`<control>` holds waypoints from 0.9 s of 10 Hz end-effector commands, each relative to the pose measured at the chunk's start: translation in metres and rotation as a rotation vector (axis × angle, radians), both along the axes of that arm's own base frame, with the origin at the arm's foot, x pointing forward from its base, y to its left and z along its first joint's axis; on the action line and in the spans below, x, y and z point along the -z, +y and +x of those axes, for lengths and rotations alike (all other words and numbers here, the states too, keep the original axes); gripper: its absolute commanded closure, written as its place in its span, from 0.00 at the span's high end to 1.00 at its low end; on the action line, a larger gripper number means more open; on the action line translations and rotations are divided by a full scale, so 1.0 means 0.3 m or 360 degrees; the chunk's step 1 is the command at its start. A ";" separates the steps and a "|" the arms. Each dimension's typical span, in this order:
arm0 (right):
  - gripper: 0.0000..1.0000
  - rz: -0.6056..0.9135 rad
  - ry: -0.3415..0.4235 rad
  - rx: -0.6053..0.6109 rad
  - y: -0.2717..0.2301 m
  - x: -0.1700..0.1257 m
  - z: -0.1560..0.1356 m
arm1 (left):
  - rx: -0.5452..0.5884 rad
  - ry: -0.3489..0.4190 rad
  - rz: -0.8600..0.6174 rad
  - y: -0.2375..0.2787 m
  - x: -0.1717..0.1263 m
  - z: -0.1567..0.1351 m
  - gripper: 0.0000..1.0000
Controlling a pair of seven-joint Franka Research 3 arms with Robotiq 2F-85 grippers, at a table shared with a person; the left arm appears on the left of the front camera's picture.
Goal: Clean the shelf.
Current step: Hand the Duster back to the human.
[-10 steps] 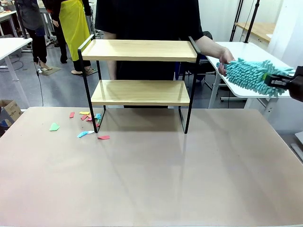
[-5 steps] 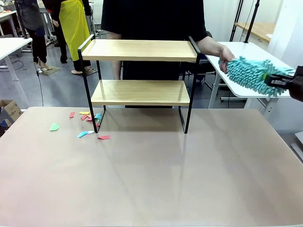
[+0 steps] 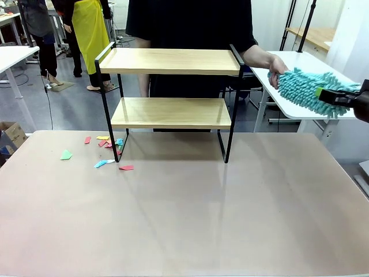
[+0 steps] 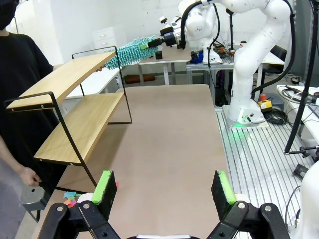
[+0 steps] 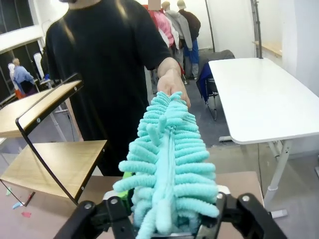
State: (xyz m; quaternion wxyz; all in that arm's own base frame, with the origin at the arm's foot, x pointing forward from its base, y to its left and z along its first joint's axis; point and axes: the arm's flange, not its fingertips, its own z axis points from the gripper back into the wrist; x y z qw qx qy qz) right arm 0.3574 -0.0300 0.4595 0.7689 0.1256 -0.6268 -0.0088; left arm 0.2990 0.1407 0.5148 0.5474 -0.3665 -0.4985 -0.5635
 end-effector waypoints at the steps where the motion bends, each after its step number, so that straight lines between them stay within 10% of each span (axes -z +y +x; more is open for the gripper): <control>1: 1.00 0.0131 -0.0068 0.0051 -0.057 -0.085 -0.010 | 0.0002 -0.0039 -0.0035 -0.007 0.000 -0.004 1.00; 5: 1.00 0.0580 -0.0280 0.0328 -0.310 -0.278 -0.034 | 0.0002 -0.0039 -0.0035 -0.007 0.000 -0.004 1.00; 9: 1.00 0.0899 -0.0303 0.0571 -0.503 -0.262 -0.044 | 0.0002 -0.0039 -0.0035 -0.007 0.000 -0.004 1.00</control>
